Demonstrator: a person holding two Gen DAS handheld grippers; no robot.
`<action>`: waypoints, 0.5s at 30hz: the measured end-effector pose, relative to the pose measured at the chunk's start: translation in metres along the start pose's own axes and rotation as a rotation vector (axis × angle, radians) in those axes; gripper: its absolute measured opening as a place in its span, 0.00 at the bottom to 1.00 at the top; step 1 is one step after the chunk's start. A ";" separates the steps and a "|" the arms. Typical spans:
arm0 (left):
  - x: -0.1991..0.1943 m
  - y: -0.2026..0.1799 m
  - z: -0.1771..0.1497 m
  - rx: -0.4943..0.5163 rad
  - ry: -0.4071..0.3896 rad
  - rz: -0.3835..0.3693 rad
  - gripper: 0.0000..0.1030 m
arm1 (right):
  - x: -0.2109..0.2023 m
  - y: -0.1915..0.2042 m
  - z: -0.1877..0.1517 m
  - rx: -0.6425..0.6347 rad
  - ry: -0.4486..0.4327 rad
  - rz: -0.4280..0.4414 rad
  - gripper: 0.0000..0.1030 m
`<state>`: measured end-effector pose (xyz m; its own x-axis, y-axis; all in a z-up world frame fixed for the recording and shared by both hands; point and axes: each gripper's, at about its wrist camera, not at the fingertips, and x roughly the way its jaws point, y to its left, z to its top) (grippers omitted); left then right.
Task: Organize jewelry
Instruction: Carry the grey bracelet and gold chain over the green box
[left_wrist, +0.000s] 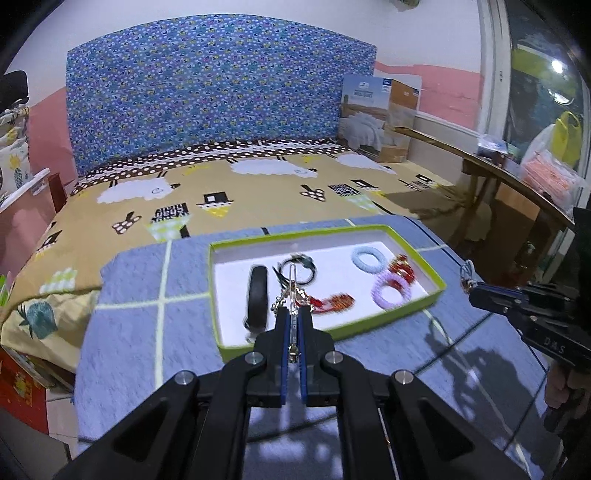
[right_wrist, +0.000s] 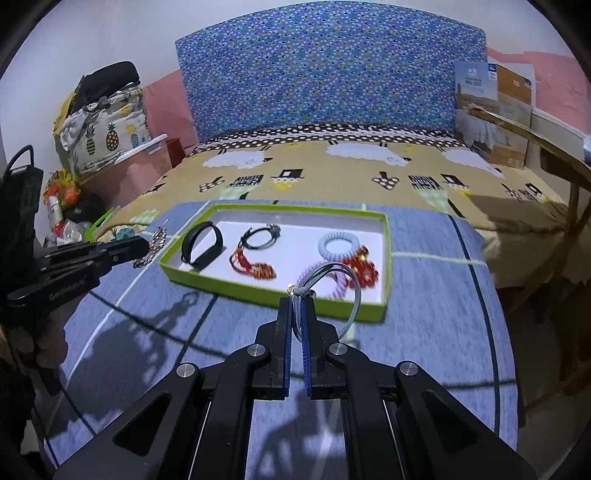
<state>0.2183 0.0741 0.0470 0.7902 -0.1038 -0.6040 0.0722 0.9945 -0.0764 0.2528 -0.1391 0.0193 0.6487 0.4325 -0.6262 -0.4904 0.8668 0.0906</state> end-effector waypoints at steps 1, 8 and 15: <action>0.003 0.002 0.003 0.001 -0.001 0.004 0.04 | 0.005 0.001 0.005 -0.006 0.001 0.003 0.04; 0.028 0.022 0.026 0.002 -0.002 0.029 0.04 | 0.036 0.009 0.029 -0.033 0.013 0.007 0.04; 0.056 0.039 0.038 0.007 0.012 0.031 0.04 | 0.073 0.007 0.044 -0.021 0.049 0.017 0.04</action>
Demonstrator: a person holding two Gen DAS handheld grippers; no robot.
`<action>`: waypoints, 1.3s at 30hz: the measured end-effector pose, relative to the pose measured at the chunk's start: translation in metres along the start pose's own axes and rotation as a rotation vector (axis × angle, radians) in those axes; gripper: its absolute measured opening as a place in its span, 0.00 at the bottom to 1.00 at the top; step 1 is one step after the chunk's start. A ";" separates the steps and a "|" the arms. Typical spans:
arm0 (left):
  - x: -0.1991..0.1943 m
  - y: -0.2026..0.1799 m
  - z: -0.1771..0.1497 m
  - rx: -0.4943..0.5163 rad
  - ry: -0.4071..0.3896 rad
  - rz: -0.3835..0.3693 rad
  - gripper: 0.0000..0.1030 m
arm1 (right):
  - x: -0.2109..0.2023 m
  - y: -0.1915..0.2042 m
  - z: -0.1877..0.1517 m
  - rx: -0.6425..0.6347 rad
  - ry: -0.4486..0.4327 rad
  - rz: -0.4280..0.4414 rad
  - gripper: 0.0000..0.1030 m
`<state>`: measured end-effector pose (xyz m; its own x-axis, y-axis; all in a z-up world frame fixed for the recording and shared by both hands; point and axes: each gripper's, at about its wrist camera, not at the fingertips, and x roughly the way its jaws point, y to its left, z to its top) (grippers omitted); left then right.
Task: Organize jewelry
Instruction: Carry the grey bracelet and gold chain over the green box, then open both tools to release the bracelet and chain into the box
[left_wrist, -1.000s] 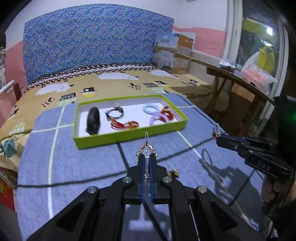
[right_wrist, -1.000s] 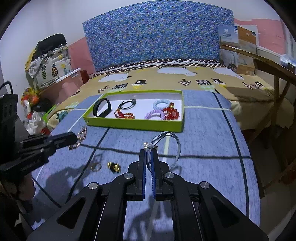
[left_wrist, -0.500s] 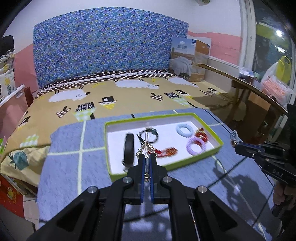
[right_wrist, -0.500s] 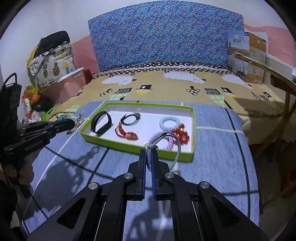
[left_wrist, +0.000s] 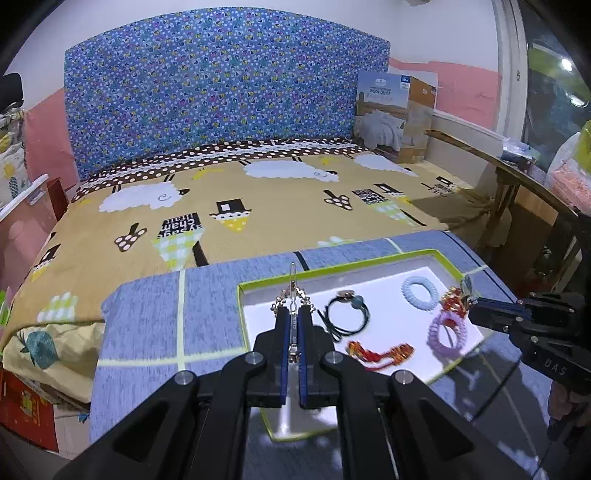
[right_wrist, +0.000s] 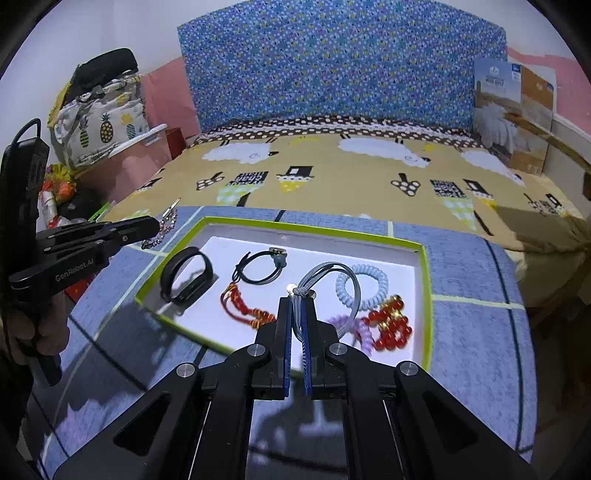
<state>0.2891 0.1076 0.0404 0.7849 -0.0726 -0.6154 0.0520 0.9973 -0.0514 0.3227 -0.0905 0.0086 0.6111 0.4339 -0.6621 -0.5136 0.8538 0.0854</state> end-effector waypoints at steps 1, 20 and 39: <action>0.005 0.002 0.001 0.001 0.003 0.000 0.04 | 0.007 -0.001 0.002 0.006 0.009 0.004 0.04; 0.077 0.013 0.006 0.007 0.117 -0.018 0.04 | 0.080 -0.019 0.011 0.037 0.122 0.003 0.05; 0.074 0.016 0.005 -0.010 0.111 -0.030 0.06 | 0.074 -0.021 0.006 0.047 0.114 0.005 0.24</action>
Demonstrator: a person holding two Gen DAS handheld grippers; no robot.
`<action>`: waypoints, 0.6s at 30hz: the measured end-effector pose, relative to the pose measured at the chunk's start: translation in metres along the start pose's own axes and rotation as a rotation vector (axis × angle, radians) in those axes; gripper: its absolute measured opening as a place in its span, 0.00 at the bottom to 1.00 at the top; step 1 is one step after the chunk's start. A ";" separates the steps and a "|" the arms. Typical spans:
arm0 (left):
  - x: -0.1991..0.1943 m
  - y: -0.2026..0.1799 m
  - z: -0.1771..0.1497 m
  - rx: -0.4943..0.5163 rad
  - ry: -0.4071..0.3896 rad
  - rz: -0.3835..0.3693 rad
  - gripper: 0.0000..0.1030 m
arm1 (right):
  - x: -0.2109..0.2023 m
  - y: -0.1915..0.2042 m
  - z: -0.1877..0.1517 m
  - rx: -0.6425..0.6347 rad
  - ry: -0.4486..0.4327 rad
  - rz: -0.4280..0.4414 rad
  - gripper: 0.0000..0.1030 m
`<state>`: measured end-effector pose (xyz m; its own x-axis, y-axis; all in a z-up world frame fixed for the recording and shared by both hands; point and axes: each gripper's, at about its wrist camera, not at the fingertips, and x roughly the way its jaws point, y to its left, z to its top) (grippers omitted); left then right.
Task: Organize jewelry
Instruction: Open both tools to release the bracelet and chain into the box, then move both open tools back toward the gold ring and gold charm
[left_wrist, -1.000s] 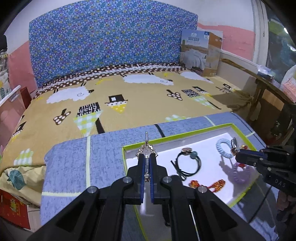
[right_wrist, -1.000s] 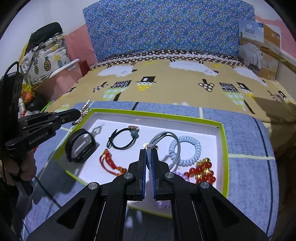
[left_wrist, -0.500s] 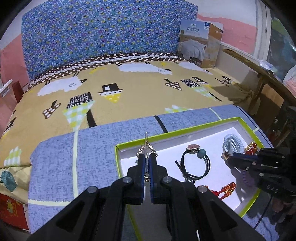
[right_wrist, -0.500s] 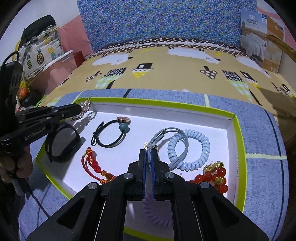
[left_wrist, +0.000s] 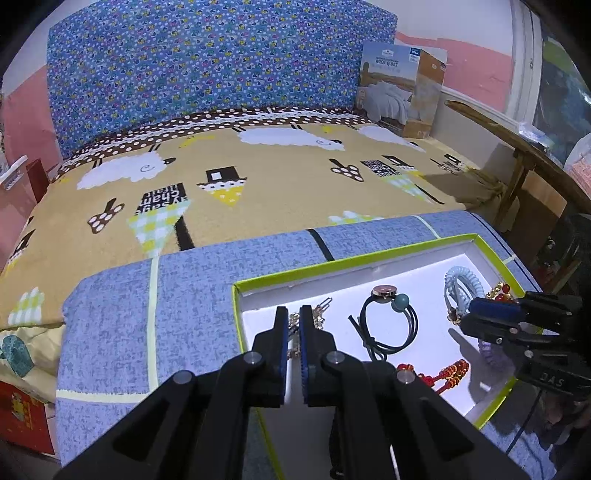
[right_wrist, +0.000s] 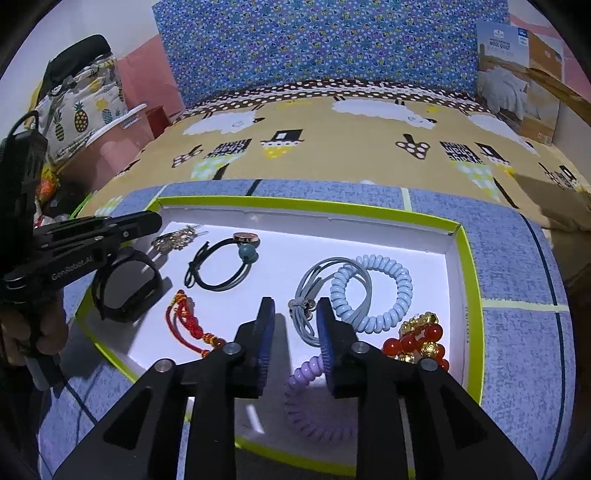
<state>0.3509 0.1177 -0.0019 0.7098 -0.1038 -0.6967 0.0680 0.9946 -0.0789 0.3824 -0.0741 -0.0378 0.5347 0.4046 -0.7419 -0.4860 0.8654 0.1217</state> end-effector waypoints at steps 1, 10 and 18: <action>-0.002 0.000 -0.001 -0.002 -0.003 0.001 0.06 | -0.003 0.001 0.000 -0.002 -0.005 0.000 0.24; -0.048 -0.001 -0.010 -0.020 -0.071 0.015 0.06 | -0.045 0.009 -0.014 -0.008 -0.057 0.024 0.24; -0.101 -0.027 -0.040 0.002 -0.122 -0.023 0.20 | -0.093 0.022 -0.048 -0.029 -0.090 0.058 0.24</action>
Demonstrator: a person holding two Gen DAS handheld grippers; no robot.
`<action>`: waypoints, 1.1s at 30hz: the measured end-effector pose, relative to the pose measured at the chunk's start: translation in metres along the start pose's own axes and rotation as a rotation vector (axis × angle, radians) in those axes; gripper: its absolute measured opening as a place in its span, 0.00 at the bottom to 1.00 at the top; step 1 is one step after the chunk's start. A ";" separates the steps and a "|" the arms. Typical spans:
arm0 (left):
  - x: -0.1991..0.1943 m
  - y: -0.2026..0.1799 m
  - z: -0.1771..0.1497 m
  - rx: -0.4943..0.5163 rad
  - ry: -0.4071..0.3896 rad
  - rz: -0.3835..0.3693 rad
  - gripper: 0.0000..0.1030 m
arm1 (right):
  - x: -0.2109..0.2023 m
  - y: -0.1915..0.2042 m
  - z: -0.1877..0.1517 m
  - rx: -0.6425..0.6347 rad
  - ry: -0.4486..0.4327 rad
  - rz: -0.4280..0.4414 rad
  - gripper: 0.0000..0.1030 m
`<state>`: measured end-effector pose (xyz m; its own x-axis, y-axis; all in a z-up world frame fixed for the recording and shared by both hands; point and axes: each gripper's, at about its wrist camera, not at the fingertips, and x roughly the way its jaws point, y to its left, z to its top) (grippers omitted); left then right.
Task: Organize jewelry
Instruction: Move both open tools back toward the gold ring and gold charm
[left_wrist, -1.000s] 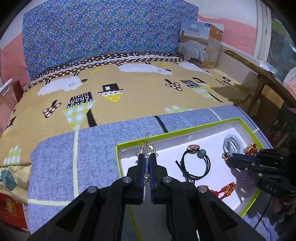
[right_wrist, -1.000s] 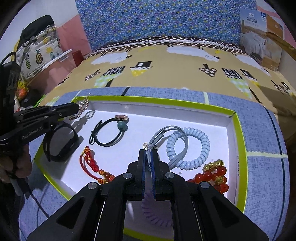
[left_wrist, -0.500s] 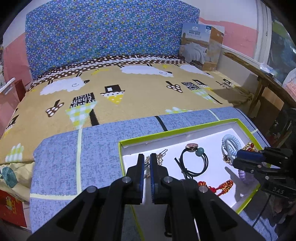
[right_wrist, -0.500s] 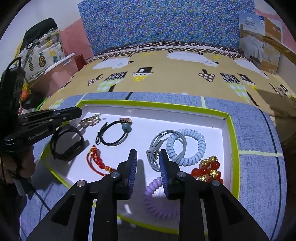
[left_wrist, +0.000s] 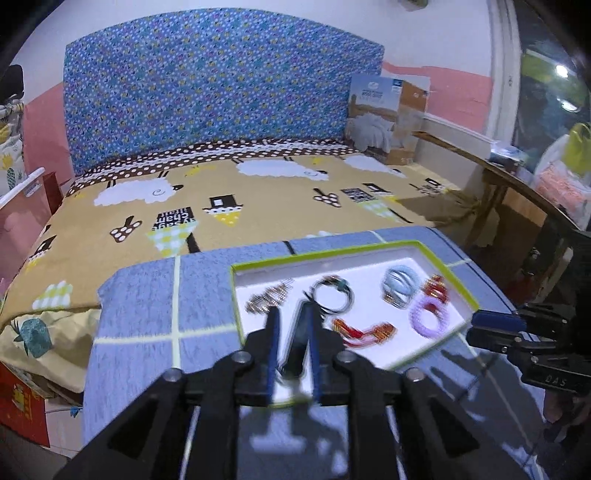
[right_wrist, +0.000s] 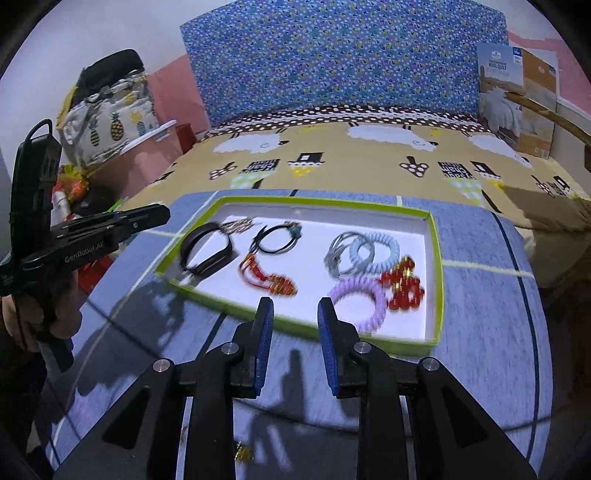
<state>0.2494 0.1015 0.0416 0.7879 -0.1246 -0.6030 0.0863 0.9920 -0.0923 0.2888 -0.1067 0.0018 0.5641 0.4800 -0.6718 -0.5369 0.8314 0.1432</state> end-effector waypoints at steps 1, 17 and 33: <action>-0.005 -0.003 -0.004 0.000 -0.002 -0.007 0.22 | -0.005 0.002 -0.005 -0.002 -0.002 0.005 0.24; -0.052 -0.052 -0.076 0.028 0.043 -0.086 0.23 | -0.040 0.012 -0.078 0.001 0.047 0.041 0.25; -0.051 -0.053 -0.095 0.006 0.072 -0.111 0.24 | -0.017 0.025 -0.092 -0.081 0.120 0.054 0.25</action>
<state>0.1466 0.0529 0.0026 0.7275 -0.2341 -0.6450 0.1741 0.9722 -0.1565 0.2083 -0.1196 -0.0498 0.4567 0.4823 -0.7475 -0.6158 0.7778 0.1256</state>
